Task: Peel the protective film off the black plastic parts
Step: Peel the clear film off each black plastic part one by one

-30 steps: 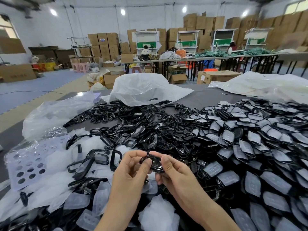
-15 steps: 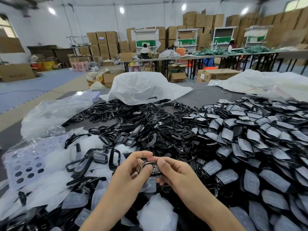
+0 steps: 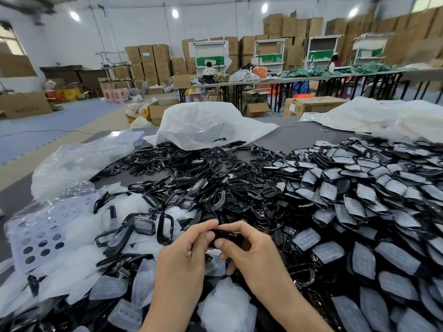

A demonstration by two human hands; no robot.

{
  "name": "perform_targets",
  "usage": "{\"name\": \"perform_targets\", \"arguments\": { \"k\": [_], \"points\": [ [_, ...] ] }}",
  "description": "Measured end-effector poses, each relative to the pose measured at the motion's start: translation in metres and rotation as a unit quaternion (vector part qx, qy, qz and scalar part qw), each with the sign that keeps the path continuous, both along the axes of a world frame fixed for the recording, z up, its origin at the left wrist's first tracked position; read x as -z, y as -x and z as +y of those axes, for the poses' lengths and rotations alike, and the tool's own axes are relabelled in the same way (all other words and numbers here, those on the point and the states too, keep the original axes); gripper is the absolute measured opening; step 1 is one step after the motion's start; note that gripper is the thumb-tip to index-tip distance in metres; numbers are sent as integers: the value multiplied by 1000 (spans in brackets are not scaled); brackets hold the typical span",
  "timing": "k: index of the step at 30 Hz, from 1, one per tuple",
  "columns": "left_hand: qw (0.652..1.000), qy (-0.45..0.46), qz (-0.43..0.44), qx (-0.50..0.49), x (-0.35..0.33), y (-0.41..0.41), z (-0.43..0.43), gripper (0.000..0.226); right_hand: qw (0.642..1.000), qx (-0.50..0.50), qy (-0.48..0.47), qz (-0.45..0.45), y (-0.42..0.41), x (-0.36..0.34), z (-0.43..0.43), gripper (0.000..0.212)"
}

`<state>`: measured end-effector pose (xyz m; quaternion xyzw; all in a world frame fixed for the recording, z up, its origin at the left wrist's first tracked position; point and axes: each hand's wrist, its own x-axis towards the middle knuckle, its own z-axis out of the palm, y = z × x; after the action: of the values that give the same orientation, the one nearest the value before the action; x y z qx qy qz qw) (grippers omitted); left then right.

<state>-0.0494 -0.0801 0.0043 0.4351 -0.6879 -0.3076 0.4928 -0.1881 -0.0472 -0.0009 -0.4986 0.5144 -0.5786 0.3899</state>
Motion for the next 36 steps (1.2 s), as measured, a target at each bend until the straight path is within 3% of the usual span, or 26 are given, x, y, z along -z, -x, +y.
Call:
{"name": "perform_targets", "arguments": {
  "k": [6, 14, 18, 24, 26, 29, 32, 36],
  "points": [
    [991, 71, -111, -32, 0, -9, -10, 26, 996, 81, 18, -12, 8, 5, -4, 22],
    [947, 30, -317, -54, 9, -33, -49, 25, 989, 148, -1, -25, 19, 14, -7, 8],
    [939, -13, -343, -14, 5, -19, -59, 24, 989, 145, -2, -37, 20, 14, -7, 5],
    [887, -15, -461, -40, 9, -9, -63, 23, 987, 149, -13, -53, 20, 12, -5, 6],
    [898, 27, -437, -50, 7, -10, -59, 21, 986, 152, -8, -63, 20, 10, -5, 7],
    [961, 66, -269, -26, 1, -14, -43, 24, 985, 135, 4, -111, 20, 5, -6, 6],
    [991, 6, -129, 35, -1, -11, -26, 13, 978, 46, 22, -201, 19, 0, -6, 12],
    [985, -101, -20, 136, -2, 5, -10, 12, 983, -26, 22, -179, 15, 0, -2, 22]
  ]
}}
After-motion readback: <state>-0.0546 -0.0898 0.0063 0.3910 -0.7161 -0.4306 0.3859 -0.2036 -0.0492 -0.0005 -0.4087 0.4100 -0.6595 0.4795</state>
